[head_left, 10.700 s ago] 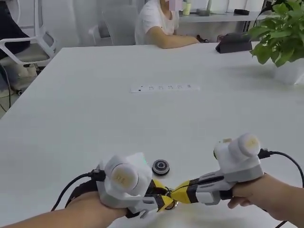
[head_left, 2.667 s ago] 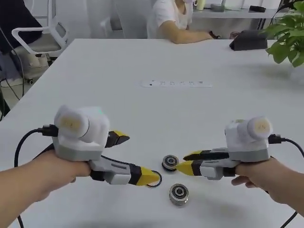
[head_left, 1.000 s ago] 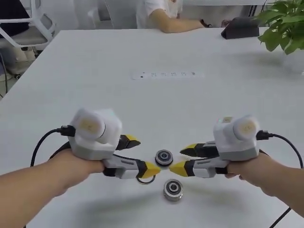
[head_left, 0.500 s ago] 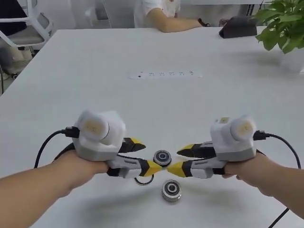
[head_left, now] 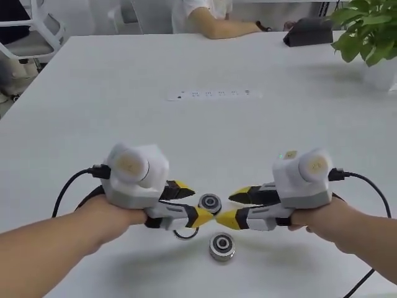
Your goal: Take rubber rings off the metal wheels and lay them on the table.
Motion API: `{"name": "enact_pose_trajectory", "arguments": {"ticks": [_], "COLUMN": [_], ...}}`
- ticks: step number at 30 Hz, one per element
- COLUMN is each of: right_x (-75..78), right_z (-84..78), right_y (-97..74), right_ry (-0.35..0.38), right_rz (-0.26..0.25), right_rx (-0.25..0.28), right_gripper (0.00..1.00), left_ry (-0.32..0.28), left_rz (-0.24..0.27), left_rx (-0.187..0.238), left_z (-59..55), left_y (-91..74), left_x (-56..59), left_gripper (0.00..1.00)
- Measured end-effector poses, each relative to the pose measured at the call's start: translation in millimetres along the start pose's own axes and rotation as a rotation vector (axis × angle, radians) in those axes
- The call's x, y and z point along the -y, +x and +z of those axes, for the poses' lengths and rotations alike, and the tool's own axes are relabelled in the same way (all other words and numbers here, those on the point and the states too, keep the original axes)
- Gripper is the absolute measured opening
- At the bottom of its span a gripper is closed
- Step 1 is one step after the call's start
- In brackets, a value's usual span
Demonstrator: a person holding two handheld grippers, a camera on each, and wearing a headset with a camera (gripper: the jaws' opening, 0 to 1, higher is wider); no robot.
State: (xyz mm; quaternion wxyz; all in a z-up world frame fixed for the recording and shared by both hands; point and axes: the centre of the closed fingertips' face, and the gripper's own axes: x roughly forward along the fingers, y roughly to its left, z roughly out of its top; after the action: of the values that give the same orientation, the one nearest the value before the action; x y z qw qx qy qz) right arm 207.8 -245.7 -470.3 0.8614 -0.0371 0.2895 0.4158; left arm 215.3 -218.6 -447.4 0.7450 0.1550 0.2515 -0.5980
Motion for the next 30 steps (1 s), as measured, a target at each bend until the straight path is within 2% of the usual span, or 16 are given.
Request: {"name": "enact_pose_trajectory", "arguments": {"ticks": [17, 30], "right_x": [0.5, 0.5], "right_z": [-1.7, -4.3], "right_y": [-1.1, -1.5], "right_ry": [0.007, 0.005], "right_rz": [-0.001, -0.002], "right_rx": [0.002, -0.003], "right_gripper": [0.35, 0.35], "left_ry": [0.016, 0.018], "left_rz": [-0.009, -0.006], "left_rx": [-0.018, -0.042], "left_z": [1.1, -2.0], "left_y": [12.8, 18.8], "left_x": [0.4, -4.0], "left_gripper": [0.23, 0.15]}}
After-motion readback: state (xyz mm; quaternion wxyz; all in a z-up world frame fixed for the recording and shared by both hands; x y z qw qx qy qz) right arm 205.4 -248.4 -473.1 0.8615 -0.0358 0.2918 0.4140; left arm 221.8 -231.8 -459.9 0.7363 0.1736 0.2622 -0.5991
